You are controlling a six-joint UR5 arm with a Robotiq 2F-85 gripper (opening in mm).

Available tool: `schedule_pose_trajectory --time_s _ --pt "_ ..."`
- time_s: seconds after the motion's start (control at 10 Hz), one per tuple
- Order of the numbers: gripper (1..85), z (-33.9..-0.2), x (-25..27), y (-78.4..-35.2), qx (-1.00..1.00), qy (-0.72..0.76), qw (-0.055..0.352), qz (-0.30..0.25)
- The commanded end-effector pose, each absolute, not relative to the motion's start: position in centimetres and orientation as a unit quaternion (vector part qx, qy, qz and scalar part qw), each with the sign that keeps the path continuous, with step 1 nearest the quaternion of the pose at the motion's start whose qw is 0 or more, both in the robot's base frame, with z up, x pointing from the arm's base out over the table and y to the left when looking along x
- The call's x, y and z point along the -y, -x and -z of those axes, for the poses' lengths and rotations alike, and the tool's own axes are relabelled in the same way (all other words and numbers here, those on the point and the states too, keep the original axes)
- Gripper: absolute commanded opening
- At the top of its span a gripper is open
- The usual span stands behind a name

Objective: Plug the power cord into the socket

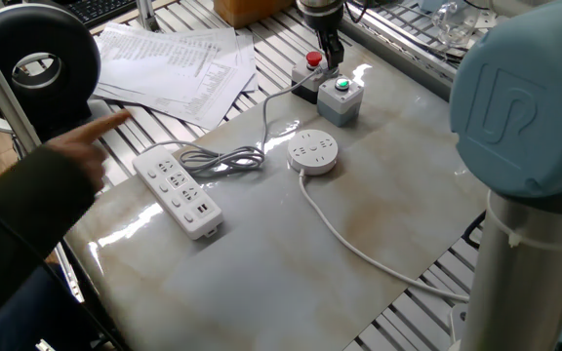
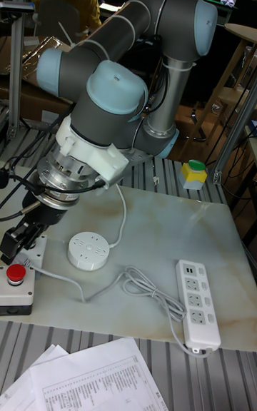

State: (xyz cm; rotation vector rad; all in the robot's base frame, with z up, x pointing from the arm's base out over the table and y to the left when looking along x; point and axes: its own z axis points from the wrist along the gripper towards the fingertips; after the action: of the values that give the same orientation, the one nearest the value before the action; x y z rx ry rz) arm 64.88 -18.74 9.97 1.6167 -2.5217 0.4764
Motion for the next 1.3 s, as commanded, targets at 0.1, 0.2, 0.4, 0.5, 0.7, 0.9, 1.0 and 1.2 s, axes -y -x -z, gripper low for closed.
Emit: schedule_pose_trajectory --time_s 0.1,0.2,0.4,0.5,0.7,0.9,1.0,1.2 --pt "53.3 -8.91 18.42 -64.71 0.832 -0.532 0.046 -0.15" --pt "53.3 -8.67 18.39 -64.63 0.832 -0.532 0.045 -0.149" --pt "53.3 -8.51 18.24 -64.52 0.832 -0.532 0.045 -0.149" --pt "53.0 -8.46 18.19 -64.48 0.832 -0.533 0.045 -0.149" --pt "51.7 -8.39 18.18 -64.36 0.831 -0.533 0.047 -0.152" --pt "51.3 -8.41 18.13 -64.36 0.832 -0.532 0.047 -0.152" --pt "51.3 -8.44 18.19 -64.38 0.832 -0.532 0.047 -0.152" --pt "51.3 -8.87 18.83 -64.49 0.829 -0.535 0.049 -0.154"
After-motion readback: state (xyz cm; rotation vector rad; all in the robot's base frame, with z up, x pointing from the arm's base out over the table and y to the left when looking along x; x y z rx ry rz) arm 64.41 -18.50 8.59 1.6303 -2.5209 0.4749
